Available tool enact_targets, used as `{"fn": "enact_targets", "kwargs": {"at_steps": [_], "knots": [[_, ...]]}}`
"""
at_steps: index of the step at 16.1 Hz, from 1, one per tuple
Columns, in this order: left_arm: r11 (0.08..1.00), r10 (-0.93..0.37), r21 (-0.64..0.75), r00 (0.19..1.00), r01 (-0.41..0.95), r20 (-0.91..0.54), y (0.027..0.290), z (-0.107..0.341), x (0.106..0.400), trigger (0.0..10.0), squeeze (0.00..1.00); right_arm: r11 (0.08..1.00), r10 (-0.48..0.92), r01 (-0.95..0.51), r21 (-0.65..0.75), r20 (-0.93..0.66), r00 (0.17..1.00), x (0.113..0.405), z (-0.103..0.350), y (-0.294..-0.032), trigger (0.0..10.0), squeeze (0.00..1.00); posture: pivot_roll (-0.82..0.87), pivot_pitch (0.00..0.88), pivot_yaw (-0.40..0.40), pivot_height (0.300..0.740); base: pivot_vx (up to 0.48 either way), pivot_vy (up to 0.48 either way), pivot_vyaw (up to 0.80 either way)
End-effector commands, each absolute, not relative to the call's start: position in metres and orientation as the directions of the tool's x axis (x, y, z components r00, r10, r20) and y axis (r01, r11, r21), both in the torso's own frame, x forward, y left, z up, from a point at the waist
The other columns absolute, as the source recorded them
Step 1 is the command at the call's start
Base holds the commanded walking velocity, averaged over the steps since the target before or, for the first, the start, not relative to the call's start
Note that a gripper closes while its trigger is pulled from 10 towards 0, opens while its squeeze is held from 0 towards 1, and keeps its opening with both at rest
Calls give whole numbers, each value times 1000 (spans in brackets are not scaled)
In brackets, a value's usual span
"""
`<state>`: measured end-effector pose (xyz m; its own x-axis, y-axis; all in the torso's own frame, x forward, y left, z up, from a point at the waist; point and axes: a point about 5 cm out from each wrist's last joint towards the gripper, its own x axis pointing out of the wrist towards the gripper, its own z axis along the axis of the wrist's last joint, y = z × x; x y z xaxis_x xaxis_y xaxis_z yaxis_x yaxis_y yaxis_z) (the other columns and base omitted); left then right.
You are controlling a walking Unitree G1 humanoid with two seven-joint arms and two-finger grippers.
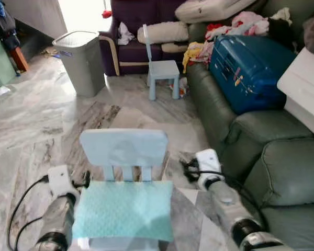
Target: Move the pillow to the sofa
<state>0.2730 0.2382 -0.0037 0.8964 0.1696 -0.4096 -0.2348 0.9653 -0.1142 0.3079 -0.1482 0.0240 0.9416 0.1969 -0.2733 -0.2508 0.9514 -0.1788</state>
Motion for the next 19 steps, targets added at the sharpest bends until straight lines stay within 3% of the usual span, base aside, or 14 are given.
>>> {"fn": "enact_targets", "kwargs": {"at_steps": [1,6,19], "knots": [[960,186,-109,878,-258,-440,242,-9,267,10000,0,955,196,-247,-167,-272,942,308,25,-147,10000,0,-167,0,-1,740,0,0,0],[951,196,-127,868,-282,-455,244,-10,266,10000,0,954,199,-250,-164,-277,940,308,24,-146,10000,0,-166,0,0,740,0,0,0],[976,176,-30,862,-215,-476,241,-12,266,10000,0,960,188,-237,-150,-285,940,308,23,-149,10000,0,-168,0,3,740,0,411,0]]}}
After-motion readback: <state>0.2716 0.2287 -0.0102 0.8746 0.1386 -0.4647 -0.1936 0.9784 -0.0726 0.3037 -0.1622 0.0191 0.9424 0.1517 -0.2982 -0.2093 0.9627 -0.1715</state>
